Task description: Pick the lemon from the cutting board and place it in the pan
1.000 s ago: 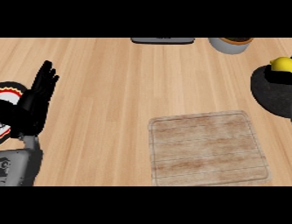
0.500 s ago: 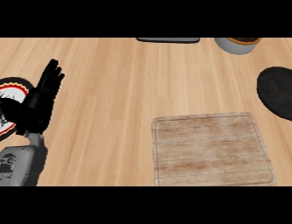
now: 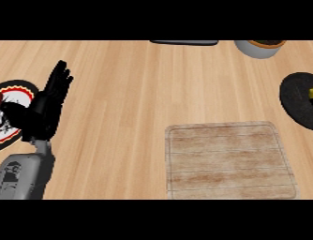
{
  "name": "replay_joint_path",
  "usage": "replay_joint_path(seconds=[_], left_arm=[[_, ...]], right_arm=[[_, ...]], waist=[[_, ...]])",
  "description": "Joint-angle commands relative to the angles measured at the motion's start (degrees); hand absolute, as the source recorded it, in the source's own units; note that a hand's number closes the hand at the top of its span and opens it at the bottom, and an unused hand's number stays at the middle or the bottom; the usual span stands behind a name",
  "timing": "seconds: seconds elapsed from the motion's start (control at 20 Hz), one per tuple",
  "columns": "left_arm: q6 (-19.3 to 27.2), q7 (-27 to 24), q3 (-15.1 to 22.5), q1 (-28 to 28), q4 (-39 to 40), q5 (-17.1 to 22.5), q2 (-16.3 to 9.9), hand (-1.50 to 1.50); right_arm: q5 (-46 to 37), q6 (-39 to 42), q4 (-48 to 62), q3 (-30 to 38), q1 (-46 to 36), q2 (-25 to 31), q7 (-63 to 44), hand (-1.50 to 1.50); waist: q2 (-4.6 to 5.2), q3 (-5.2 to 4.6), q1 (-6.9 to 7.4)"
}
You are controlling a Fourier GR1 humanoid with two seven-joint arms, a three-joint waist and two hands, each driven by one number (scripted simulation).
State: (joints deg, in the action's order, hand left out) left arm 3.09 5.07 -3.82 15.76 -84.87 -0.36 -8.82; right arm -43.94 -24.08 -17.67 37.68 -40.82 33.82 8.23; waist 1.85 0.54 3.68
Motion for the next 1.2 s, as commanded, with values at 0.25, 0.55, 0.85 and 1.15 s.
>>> replay_joint_path(seconds=[0.25, 0.55, 0.85, 1.15], left_arm=[[-0.4, 0.8, -0.9, 0.9, 0.6, 0.3, -0.9, 0.00], [-0.2, -0.6, -1.1, 0.1, 1.8, 0.2, -0.5, 0.00], [-0.8, -1.7, -4.0, -1.5, 2.0, 1.1, -2.8, 0.00], [-1.1, 0.2, -3.3, -5.1, -1.3, 1.3, -2.3, 0.00]], right_arm=[[6.2, 5.6, 4.4, 5.3, 1.5, 1.0, 11.9, -1.50], [15.3, 3.8, 1.6, 13.3, 1.7, 0.0, 22.2, -1.50], [22.8, 19.4, 2.8, 17.3, 7.5, 1.4, 29.4, -1.50], [26.4, 30.3, -4.6, 15.7, 16.5, -0.8, 34.2, -1.50]], waist=[[0.18, 0.08, 0.09], [-0.70, -0.13, -1.72], [-1.56, -0.39, -3.21], [-2.56, -0.72, -5.04]])
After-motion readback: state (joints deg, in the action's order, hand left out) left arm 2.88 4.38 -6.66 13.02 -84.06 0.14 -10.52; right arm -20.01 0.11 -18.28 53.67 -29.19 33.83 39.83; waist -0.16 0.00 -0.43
